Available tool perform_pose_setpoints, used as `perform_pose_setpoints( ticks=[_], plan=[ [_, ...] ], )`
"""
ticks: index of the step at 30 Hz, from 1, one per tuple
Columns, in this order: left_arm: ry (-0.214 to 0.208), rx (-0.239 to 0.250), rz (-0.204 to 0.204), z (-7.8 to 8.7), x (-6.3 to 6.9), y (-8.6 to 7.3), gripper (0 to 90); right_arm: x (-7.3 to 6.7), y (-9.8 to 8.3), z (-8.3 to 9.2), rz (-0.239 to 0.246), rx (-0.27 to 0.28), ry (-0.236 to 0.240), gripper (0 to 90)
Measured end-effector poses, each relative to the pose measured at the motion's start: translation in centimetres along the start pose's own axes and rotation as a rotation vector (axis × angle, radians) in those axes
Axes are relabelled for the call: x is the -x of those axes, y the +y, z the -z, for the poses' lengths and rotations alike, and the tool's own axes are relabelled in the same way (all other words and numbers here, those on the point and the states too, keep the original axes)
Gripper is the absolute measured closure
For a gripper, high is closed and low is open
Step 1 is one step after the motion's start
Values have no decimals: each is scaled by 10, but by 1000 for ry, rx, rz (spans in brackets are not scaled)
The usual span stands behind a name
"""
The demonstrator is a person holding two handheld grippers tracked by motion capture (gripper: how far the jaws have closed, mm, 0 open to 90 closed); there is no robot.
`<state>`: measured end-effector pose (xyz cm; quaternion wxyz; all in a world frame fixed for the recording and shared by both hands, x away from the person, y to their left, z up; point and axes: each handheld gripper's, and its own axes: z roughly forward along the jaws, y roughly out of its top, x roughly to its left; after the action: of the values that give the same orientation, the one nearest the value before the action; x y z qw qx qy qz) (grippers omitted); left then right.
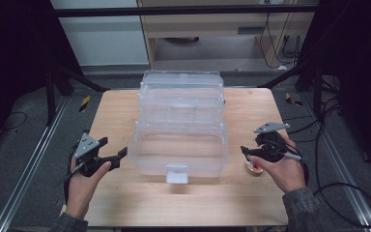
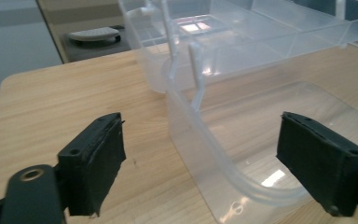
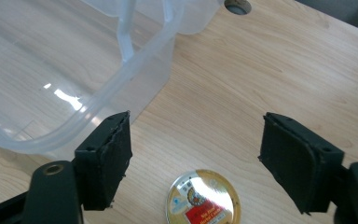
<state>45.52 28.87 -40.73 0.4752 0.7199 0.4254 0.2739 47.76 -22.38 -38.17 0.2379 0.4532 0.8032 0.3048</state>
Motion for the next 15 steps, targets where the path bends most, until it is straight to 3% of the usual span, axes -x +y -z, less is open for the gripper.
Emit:
perform_pose_setpoints(
  ticks=[1, 2, 7, 10, 15],
  plan=[
    [6, -3, 11, 2, 0, -11, 114, 2, -2, 0, -6, -17, 2, 201],
    [6, -3, 11, 2, 0, -11, 101, 2, -2, 0, -6, -17, 2, 201],
    [14, -47, 19, 4, -6, -41, 68, 8, -13, 0, -24, -56, 11, 199],
    [16, -54, 57, 2, -8, -48, 72, 8, -19, -3, -24, -85, 14, 234],
    [33, -74, 26, 1, -6, -49, 73, 10, -25, -5, -39, -122, 19, 270]
  ],
)
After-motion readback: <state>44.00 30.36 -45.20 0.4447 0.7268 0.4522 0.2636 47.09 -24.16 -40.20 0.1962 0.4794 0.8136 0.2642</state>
